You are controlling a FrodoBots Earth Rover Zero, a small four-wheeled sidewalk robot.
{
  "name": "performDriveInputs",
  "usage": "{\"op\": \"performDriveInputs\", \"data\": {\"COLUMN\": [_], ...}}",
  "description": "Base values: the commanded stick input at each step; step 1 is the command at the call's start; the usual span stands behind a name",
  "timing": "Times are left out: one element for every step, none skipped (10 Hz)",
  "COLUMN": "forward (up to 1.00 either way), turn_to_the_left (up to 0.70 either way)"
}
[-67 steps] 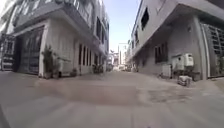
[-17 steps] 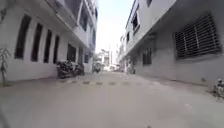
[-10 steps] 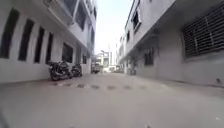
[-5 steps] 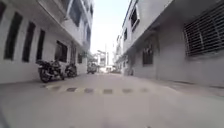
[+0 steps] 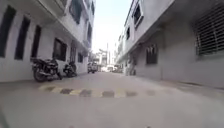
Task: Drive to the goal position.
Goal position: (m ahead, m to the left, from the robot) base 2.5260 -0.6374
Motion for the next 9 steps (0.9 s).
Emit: {"op": "performDriveInputs", "data": {"forward": [1.00, 1.00, 1.00, 1.00, 1.00, 1.00, 1.00, 1.00, 1.00], "turn_to_the_left": [-0.17, 0.00, 0.00, 0.00, 0.00, 0.00, 0.00, 0.00, 0.26]}}
